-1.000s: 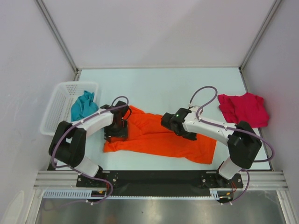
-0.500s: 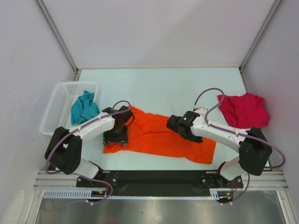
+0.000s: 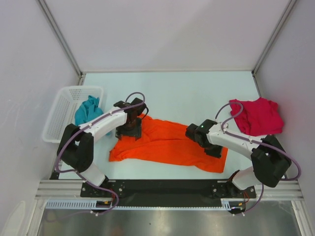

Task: Fold and stack the t-shirts
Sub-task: Fold the flattened tshirt in 1/3 of the way, then grap the side of the flattened tshirt furthest away from the robot with both arms

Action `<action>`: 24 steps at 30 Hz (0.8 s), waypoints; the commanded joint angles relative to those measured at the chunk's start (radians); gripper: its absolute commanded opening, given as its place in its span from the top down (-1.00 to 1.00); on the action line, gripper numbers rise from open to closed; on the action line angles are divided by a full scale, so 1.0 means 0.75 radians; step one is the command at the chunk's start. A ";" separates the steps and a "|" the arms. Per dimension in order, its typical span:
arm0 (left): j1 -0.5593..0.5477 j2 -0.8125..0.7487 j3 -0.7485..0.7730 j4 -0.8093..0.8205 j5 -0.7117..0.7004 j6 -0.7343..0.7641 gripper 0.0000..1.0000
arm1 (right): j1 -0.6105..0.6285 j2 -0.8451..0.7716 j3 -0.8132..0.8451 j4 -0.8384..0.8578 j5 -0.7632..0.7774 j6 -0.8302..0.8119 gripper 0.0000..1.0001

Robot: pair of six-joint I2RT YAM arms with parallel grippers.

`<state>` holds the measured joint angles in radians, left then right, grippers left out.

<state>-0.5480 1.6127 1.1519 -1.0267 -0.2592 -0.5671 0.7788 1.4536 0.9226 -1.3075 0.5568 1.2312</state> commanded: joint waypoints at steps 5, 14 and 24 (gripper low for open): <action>-0.008 0.026 0.068 0.058 0.039 0.110 -0.54 | 0.062 -0.069 -0.076 -0.106 -0.104 0.152 0.46; -0.008 -0.019 0.080 0.076 0.049 0.159 -0.54 | 0.197 0.017 0.011 -0.228 0.026 0.344 0.50; 0.088 0.179 0.413 0.103 0.033 0.245 -0.56 | -0.122 0.041 0.216 0.281 0.211 -0.160 0.47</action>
<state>-0.5293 1.6596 1.3270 -0.9771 -0.2245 -0.4316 0.8074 1.4559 1.0130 -1.2446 0.6140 1.2884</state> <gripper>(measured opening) 0.778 0.260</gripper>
